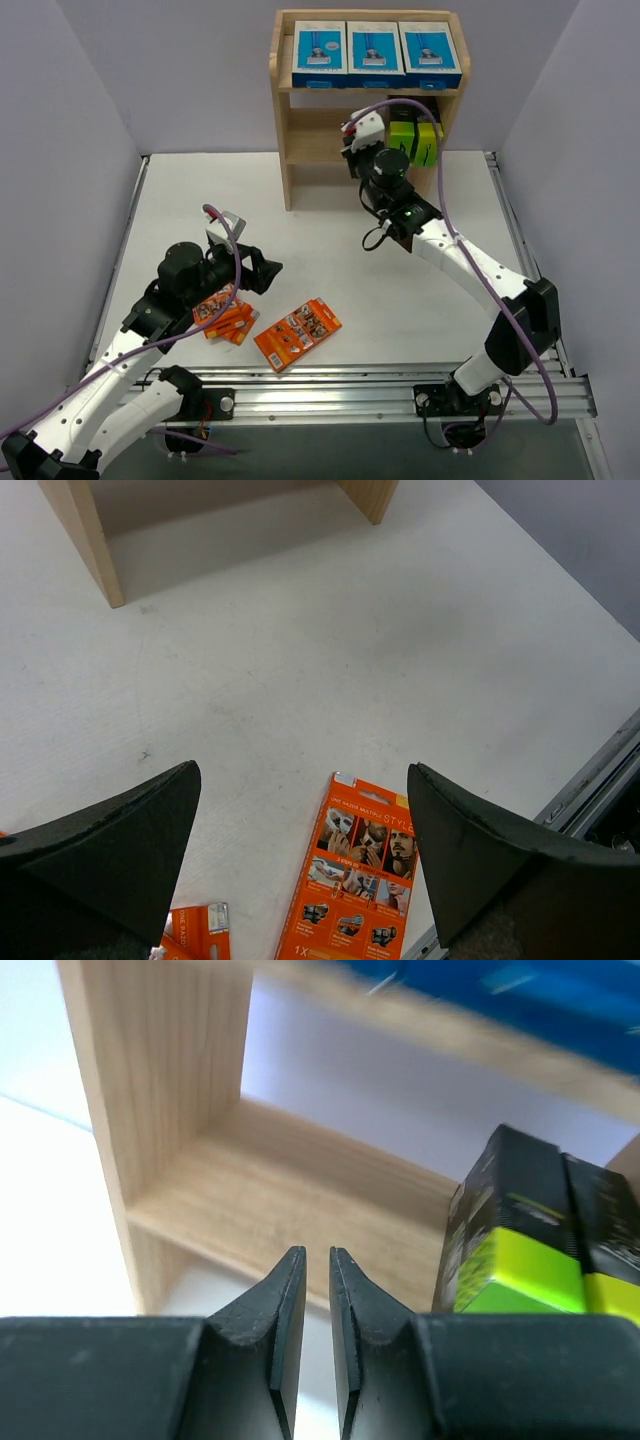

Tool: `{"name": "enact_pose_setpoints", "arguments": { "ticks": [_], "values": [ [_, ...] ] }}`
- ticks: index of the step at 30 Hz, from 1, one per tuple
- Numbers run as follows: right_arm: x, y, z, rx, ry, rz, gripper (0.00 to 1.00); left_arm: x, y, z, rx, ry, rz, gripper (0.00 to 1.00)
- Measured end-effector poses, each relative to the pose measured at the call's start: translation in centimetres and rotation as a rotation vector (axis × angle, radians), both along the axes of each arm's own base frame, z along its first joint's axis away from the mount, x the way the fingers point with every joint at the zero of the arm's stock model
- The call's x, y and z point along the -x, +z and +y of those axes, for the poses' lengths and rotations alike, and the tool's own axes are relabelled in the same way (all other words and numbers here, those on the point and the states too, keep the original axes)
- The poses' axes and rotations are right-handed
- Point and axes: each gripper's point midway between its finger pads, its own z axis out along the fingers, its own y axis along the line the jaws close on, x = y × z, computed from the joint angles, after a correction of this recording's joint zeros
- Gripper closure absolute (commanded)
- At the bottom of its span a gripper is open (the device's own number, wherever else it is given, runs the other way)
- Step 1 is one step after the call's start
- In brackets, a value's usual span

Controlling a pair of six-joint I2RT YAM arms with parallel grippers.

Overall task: Place and organize the shaving razors onto the shelf
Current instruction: Place the shaving razor onto shelf

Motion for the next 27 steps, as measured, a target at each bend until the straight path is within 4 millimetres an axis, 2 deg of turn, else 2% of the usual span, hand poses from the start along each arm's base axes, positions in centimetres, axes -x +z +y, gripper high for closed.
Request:
{"name": "enact_pose_setpoints", "arguments": {
  "ticks": [5, 8, 10, 13, 21, 27],
  "values": [
    [-2.3, -5.6, 2.0, 0.222, -0.031, 0.052, 0.88, 0.0, 0.1, 0.0, -0.001, -0.001, -0.003, 0.07],
    [-3.7, -9.0, 2.1, 0.365, -0.060, 0.086, 0.86, 0.0, 0.1, 0.0, -0.001, -0.001, -0.004, 0.07],
    [-4.5, -10.5, 1.9, 0.458, -0.079, 0.095, 0.86, 0.0, 0.0, 0.0, -0.002, -0.002, -0.003, 0.07],
    [-5.3, -11.2, 1.6, 0.562, -0.102, 0.082, 0.85, 0.0, 0.0, 0.0, -0.002, -0.002, -0.003, 0.07],
    [-6.7, -10.6, 0.9, 0.791, -0.153, -0.013, 0.80, 0.1, 0.0, -0.1, -0.002, -0.007, -0.001, 0.07],
    [-8.5, -11.7, 1.1, 0.952, -0.138, -0.028, 0.80, 0.2, 0.0, -0.3, 0.000, -0.019, 0.001, 0.07]
  ]
}}
